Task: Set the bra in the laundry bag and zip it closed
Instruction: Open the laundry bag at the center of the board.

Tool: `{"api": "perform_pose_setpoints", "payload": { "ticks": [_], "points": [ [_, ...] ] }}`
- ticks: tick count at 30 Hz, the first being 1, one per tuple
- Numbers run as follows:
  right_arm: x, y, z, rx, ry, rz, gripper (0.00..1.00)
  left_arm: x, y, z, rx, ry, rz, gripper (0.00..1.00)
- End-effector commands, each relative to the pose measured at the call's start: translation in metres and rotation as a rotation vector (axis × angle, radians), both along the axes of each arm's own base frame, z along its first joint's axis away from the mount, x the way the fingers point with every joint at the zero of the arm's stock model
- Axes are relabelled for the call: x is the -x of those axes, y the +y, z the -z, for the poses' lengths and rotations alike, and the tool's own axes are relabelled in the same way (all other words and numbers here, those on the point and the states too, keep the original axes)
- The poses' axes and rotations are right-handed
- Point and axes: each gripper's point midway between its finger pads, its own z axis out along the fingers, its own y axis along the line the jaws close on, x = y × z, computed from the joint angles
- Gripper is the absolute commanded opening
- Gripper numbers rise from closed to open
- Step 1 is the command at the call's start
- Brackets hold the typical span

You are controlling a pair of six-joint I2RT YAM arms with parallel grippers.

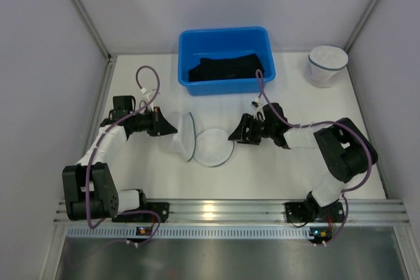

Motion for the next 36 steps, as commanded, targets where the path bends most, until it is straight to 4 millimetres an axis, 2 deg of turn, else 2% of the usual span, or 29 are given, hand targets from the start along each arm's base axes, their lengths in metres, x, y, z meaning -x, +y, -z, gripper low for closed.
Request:
{"api": "perform_pose_setpoints", "payload": {
  "ticks": [1, 4, 6, 7, 8, 9, 10, 11, 13, 14, 15, 16, 17, 18, 19, 20, 21, 22, 24, 25, 26, 28, 31, 33, 36],
  "points": [
    [0.013, 0.022, -0.015, -0.089, -0.041, -0.074, 0.63, -0.007, 0.0, -0.007, -0.017, -0.072, 0.022, 0.0],
    [0.019, 0.031, -0.009, -0.084, -0.052, -0.116, 0.59, -0.006, 0.0, -0.007, -0.018, -0.076, 0.025, 0.0],
    [0.02, 0.034, -0.003, -0.083, -0.033, -0.13, 0.47, -0.006, -0.001, -0.007, -0.015, -0.072, 0.026, 0.0],
    [0.018, 0.035, -0.005, -0.091, -0.038, -0.135, 0.4, -0.005, -0.001, -0.008, -0.012, -0.076, 0.025, 0.0],
    [0.018, 0.035, -0.008, -0.102, -0.039, -0.145, 0.23, -0.005, -0.001, -0.009, -0.011, -0.077, 0.026, 0.0],
    [0.013, 0.035, -0.014, -0.118, -0.047, -0.144, 0.12, -0.003, -0.002, -0.008, -0.005, -0.075, 0.031, 0.0],
    [0.014, 0.036, -0.024, -0.143, -0.056, -0.161, 0.03, -0.002, -0.002, -0.01, 0.0, -0.08, 0.035, 0.0],
    [0.013, 0.033, -0.029, -0.148, -0.057, -0.16, 0.0, -0.001, -0.002, -0.01, 0.003, -0.08, 0.036, 0.0],
    [0.004, 0.02, -0.041, -0.156, -0.08, -0.135, 0.0, 0.0, -0.004, -0.015, 0.023, -0.088, 0.047, 0.0],
    [0.004, 0.015, -0.059, -0.181, -0.119, -0.147, 0.0, -0.001, -0.003, -0.018, 0.031, -0.093, 0.049, 0.0],
    [-0.002, 0.002, -0.063, -0.179, -0.109, -0.12, 0.0, -0.004, -0.002, -0.023, 0.04, -0.105, 0.048, 0.0],
    [0.002, -0.004, -0.08, -0.208, -0.132, -0.136, 0.0, -0.006, 0.0, -0.023, 0.036, -0.106, 0.04, 0.0],
    [0.001, -0.011, -0.088, -0.222, -0.138, -0.133, 0.0, -0.008, 0.003, -0.021, 0.029, -0.104, 0.03, 0.0],
    [0.0, -0.023, -0.09, -0.223, -0.128, -0.113, 0.0, -0.011, 0.004, -0.019, 0.024, -0.101, 0.029, 0.0],
    [0.005, -0.028, -0.106, -0.239, -0.156, -0.126, 0.0, -0.011, 0.005, -0.015, 0.027, -0.089, 0.03, 0.0],
    [0.007, -0.034, -0.112, -0.237, -0.183, -0.133, 0.0, -0.015, 0.006, -0.012, 0.021, -0.091, 0.023, 0.0],
    [0.007, -0.04, -0.12, -0.239, -0.207, -0.131, 0.0, -0.019, 0.007, -0.001, 0.02, -0.047, 0.006, 0.0],
    [0.017, -0.044, -0.132, -0.236, -0.236, -0.148, 0.0, -0.023, 0.009, 0.004, 0.008, -0.04, -0.008, 0.0],
    [0.025, -0.046, -0.144, -0.237, -0.265, -0.159, 0.0, -0.032, 0.01, 0.016, -0.002, -0.009, -0.041, 0.0],
    [0.03, -0.048, -0.147, -0.229, -0.264, -0.157, 0.0, -0.034, 0.01, 0.026, -0.005, 0.024, -0.046, 0.05],
    [0.031, -0.049, -0.144, -0.21, -0.265, -0.159, 0.0, -0.038, 0.01, 0.032, -0.011, 0.045, -0.054, 0.27],
    [0.031, -0.053, -0.129, -0.162, -0.221, -0.149, 0.0, -0.044, 0.008, 0.038, 0.004, 0.088, -0.061, 0.41],
    [0.023, -0.055, -0.12, -0.14, -0.195, -0.124, 0.0, -0.053, 0.011, 0.034, -0.013, 0.076, -0.09, 0.46],
    [0.016, -0.054, -0.124, -0.144, -0.197, -0.102, 0.0, -0.056, 0.014, 0.027, -0.03, 0.041, -0.103, 0.47],
    [0.006, -0.055, -0.114, -0.108, -0.183, -0.081, 0.0, -0.053, 0.012, 0.002, -0.026, -0.044, -0.089, 0.48]
  ]
}}
